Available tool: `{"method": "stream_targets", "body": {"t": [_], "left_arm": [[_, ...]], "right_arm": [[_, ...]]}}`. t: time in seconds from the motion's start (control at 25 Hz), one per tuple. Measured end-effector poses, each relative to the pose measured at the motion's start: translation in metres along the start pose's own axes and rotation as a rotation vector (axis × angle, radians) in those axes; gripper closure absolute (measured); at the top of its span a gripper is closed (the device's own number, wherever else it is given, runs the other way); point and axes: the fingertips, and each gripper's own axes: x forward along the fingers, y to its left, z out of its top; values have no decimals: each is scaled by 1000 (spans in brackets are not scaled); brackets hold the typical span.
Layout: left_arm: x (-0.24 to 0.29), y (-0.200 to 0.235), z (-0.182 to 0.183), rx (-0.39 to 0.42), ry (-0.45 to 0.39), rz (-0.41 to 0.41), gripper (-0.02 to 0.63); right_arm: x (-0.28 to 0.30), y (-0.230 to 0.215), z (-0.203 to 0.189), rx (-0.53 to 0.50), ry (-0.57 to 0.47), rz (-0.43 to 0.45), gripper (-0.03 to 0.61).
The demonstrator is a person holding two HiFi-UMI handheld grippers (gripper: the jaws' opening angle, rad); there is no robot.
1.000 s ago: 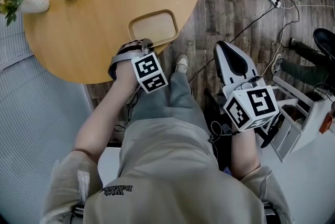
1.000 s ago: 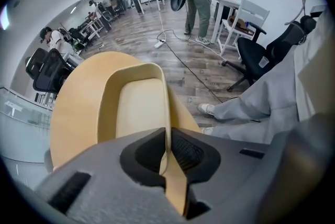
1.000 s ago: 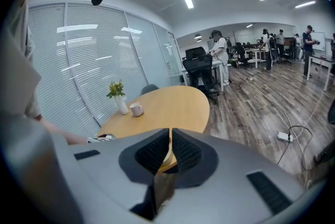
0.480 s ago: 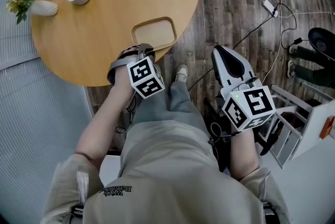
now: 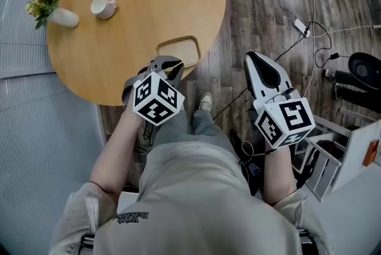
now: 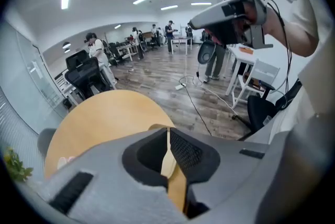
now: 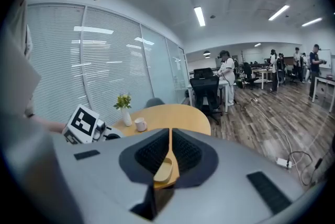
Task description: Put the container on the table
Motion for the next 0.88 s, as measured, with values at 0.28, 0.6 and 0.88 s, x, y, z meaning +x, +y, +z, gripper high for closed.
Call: {"method": "stream_targets", "body": {"t": [0.28,0.6,0.88], "left_arm": [[-61,19,52,-22,-196,83,584],[-150,31,111,-5,-409,148,584],[-219,36,148,-15,-599,233,586]], "right_arm": [[-16,10,50,8,-103,28,541],[-47,37,112,-68,-231,47,541],[-72,50,135,-187,-290,-5,541]]}}
